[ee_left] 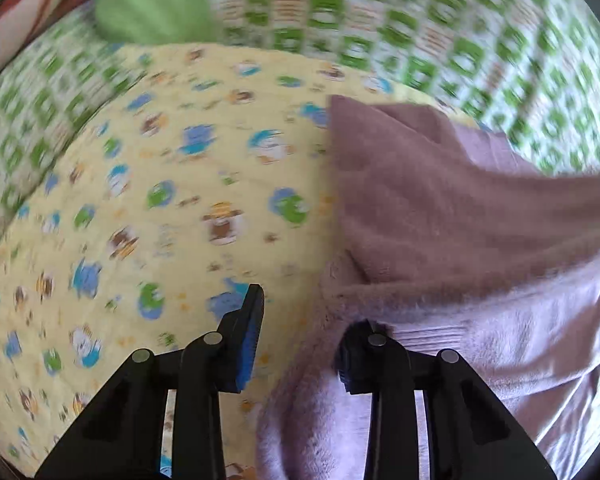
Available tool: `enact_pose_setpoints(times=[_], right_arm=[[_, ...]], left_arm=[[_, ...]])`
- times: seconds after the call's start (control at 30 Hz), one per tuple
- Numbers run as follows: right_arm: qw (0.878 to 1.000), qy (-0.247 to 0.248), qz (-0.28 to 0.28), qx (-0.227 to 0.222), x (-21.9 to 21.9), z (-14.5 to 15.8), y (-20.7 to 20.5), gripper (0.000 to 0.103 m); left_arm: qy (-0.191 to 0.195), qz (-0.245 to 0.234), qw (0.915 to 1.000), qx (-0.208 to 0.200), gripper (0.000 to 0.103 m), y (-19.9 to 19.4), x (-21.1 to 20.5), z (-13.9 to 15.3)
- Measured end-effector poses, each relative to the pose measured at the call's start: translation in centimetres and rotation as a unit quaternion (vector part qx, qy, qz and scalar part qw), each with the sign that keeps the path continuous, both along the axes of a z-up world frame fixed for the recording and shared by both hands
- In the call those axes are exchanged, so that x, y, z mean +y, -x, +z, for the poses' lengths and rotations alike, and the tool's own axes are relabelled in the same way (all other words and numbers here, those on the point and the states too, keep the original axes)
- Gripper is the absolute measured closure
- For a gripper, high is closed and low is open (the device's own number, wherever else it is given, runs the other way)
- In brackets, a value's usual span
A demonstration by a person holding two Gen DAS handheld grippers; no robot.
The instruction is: Fold small clothes
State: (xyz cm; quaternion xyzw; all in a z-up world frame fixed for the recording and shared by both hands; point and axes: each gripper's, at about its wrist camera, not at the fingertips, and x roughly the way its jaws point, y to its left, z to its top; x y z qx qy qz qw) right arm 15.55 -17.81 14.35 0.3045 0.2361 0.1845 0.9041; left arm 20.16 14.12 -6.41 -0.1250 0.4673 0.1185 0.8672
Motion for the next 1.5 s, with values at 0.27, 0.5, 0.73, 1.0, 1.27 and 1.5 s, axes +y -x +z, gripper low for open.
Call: enact_pose_setpoints(times=[0.27, 0.5, 0.73, 1.0, 1.27, 1.5], right_arm=[[0.978, 0.049, -0.057, 0.194, -3.0, -17.7, 0.8, 0.092], [0.988, 0.073, -0.043, 0.128, -3.8, -15.9, 1.3, 0.093], [0.956, 0.137, -0.040, 0.256, -4.0, -21.6, 2.3, 0.087], [0.955, 0.182, -0.060, 0.227, -2.3, -17.9, 4.8, 0.069], [0.971, 0.155, 0.121, 0.137, 11.0, -12.4, -5.3, 0.057], [0.946, 0.165, 0.252, 0.120, 25.7, -12.7, -15.7, 0.053]], left_arm=[[0.072, 0.049, 0.9960, 0.021, 0.070, 1.4, 2.1, -2.8], [0.067, 0.045, 0.9965, 0.021, 0.068, 0.4, 2.1, -2.7], [0.055, 0.005, 0.9981, 0.026, 0.058, 1.6, 2.4, -3.0], [0.040, -0.031, 0.9982, 0.032, 0.050, 5.3, 3.4, -1.6], [0.056, -0.015, 0.9983, 0.001, 0.043, 4.8, 2.2, 0.8], [0.095, 0.003, 0.9953, 0.019, 0.041, 1.6, 2.3, -1.5]])
